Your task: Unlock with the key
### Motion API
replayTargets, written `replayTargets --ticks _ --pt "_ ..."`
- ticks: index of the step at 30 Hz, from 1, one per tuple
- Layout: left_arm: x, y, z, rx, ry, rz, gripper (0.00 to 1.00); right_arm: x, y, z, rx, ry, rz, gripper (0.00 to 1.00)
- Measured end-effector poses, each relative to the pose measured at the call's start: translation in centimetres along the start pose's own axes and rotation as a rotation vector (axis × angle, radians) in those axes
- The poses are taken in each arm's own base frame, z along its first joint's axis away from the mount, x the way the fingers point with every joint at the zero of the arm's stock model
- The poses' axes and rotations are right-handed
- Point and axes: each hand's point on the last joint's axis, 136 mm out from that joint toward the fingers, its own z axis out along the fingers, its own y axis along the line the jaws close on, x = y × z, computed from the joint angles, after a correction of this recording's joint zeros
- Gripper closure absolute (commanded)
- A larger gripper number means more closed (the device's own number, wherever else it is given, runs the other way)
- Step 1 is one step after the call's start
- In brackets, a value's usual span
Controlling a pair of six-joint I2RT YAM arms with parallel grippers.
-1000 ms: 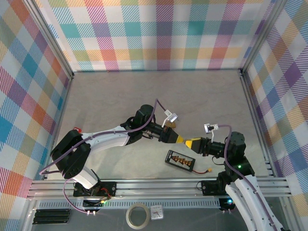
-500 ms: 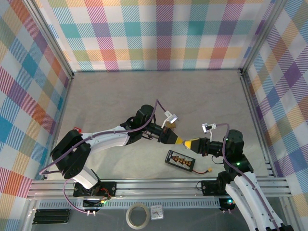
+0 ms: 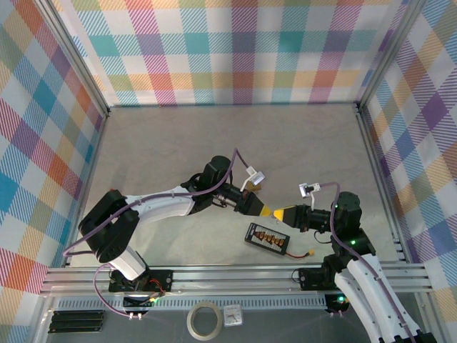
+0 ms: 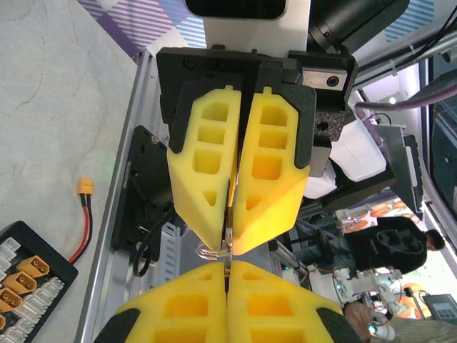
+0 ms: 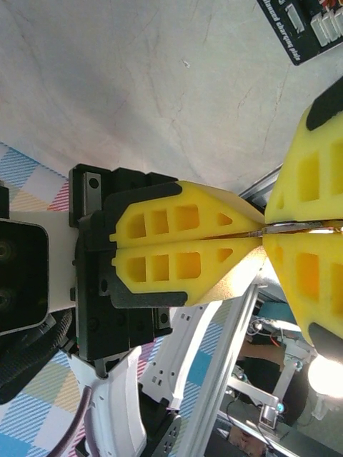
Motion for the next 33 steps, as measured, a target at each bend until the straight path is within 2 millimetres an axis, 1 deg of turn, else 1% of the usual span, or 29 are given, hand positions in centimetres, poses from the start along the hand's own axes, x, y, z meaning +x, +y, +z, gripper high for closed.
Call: replayTargets --ticks 3,11,15,20,26,28,33 --pt "0.09 0.05 0.04 0.005 0.006 -0.003 1.00 0.08 0.03 0.01 -0.004 0.005 0.003 0.90" --pt "-0.02 0.00 0.16 0.011 0.013 -0.001 1.00 0.14 0.10 0.01 -0.007 0.007 0.022 0.82" --pt "0.00 0.23 0.32 0.011 0.018 -0.003 1.00 0.33 -0.02 0.00 -0.009 0.007 0.027 0.82" --pt "-0.01 0.23 0.36 0.008 0.028 0.002 1.00 0.46 -0.08 0.06 -0.010 0.011 0.032 0.87" --pt "0.25 0.27 0.38 0.010 0.043 0.006 1.00 0.71 -0.10 0.01 -0.014 0.010 0.029 0.98" --pt "0.29 0.34 0.40 0.007 0.047 0.008 1.00 0.77 -0.04 -0.01 -0.016 0.011 0.027 1.00" --pt "0.23 0.30 0.40 -0.001 0.059 0.017 1.00 0.93 0.10 -0.15 -0.016 0.008 0.021 1.00"
